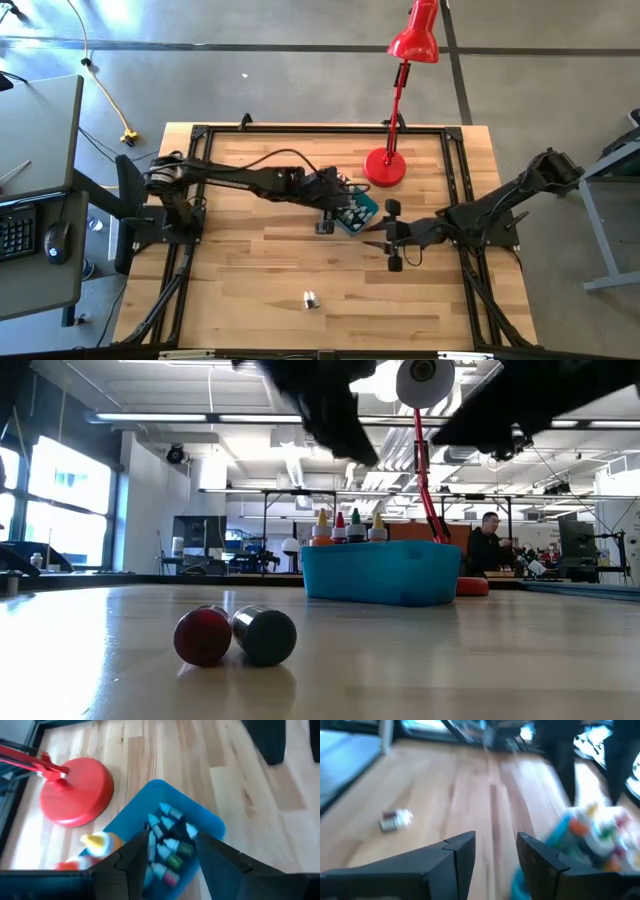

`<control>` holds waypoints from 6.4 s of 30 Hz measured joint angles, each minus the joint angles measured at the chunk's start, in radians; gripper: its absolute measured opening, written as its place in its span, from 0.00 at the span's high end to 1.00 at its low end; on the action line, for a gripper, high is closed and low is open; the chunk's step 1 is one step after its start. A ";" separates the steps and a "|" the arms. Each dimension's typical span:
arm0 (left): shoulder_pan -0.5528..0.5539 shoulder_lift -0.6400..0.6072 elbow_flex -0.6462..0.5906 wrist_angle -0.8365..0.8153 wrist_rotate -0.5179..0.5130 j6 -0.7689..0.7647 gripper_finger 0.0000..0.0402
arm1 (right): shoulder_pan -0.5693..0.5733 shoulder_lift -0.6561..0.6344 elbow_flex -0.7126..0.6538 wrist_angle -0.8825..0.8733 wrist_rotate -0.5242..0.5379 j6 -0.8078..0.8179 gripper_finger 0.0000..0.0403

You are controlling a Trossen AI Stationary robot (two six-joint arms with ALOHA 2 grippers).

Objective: Pick & Place food coloring
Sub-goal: Put the small food coloring bottle into the blue container

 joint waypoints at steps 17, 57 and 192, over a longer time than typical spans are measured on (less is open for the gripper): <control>-0.120 -0.092 0.450 -0.771 -0.231 0.002 0.60 | -0.040 0.701 0.316 0.506 -0.543 -0.418 0.66; -0.118 -0.101 0.449 -0.863 -0.195 -0.027 0.59 | -0.070 1.024 0.917 -0.393 -0.638 -0.637 0.66; 0.027 0.294 0.211 -0.065 -0.041 -0.480 0.66 | 0.452 0.391 0.747 -1.149 0.415 0.815 0.66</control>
